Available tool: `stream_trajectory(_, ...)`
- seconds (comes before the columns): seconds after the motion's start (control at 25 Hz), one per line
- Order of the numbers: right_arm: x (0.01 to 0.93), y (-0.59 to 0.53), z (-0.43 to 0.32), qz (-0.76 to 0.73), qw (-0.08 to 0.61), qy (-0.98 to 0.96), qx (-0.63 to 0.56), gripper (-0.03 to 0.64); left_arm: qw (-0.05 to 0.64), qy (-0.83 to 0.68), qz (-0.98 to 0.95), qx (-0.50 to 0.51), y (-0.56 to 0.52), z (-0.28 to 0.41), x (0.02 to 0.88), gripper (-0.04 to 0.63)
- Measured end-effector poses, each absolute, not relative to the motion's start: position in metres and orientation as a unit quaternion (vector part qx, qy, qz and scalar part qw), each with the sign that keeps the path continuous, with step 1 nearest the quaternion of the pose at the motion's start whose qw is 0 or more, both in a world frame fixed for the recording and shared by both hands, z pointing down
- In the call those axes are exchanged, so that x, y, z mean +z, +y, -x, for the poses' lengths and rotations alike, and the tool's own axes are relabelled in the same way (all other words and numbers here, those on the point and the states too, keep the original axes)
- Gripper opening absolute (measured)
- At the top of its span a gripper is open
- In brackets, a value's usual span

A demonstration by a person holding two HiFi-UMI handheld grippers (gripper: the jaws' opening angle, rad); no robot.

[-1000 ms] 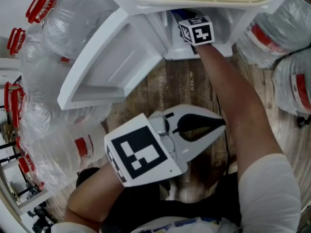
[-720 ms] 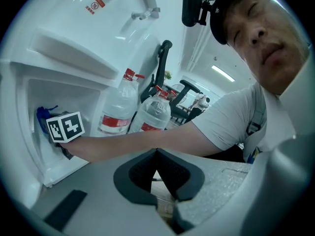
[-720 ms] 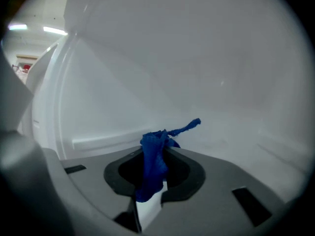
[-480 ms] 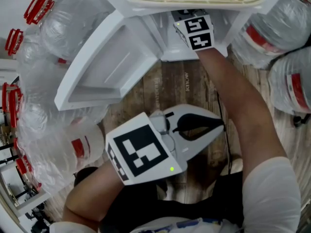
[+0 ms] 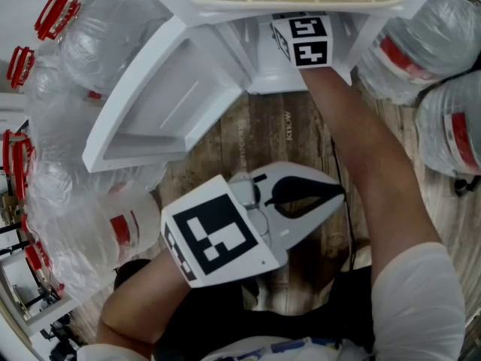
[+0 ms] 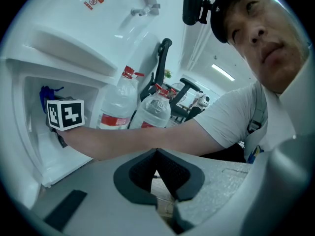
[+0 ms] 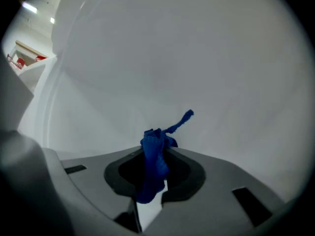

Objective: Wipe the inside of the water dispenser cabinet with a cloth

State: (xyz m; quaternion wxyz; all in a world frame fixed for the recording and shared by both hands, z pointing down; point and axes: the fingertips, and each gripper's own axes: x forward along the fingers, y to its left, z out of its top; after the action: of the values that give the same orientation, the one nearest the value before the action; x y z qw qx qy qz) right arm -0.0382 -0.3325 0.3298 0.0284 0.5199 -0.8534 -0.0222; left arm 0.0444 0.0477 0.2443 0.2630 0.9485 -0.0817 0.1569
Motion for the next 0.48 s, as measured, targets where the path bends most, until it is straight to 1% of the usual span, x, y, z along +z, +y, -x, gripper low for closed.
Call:
stream_trajectory(0.2,0.367,-0.338,0.038,-0.52,0.063,-0.852,-0.001,0.066,0.264,-0.081,-0.948,0.155,0.047,-0.043,0.244,-0.003)
stream_trajectory(0.48,0.426,-0.336,0.037,-0.509,0.122,-0.849,0.067,0.066,0.265,-0.082,-0.949,0.153,0.046,-0.041,0.243,-0.003)
